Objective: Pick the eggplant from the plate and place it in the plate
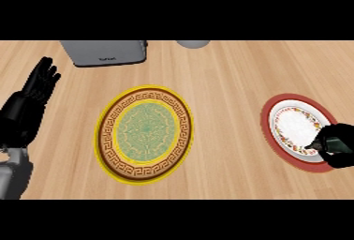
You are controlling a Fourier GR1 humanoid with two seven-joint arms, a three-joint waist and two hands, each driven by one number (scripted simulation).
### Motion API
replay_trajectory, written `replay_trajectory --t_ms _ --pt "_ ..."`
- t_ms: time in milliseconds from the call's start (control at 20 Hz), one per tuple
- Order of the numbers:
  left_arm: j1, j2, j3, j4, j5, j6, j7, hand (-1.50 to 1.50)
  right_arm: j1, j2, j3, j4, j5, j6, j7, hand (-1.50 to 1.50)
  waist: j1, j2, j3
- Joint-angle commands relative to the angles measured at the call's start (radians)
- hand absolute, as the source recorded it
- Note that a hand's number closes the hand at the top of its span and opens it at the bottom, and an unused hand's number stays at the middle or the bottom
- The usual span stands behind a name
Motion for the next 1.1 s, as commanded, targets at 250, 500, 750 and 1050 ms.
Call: replay_trajectory --t_ms 250,500,750,1050 --pt "0.035 0.001 0.021 -0.005 -0.002 0.017 0.006 0.00 0.146 0.066 -0.080 -0.210 0.030 -0.432 0.325 1.50 -0.054 -0.001 0.007" --pt "0.043 -0.001 0.018 -0.014 -0.003 0.012 -0.008 0.00 0.169 0.133 -0.055 -0.485 0.038 -0.509 0.387 1.50 -0.045 -0.002 0.005" --pt "0.065 0.013 0.033 -0.028 0.010 -0.008 -0.022 0.00 0.209 0.248 -0.002 -0.784 0.039 -0.574 0.468 1.50 -0.019 -0.001 0.008" --pt "0.014 -0.002 0.013 -0.008 -0.001 -0.006 -0.016 0.00 0.221 0.325 0.152 -1.122 0.224 -0.550 0.761 1.50 0.013 0.024 0.009"
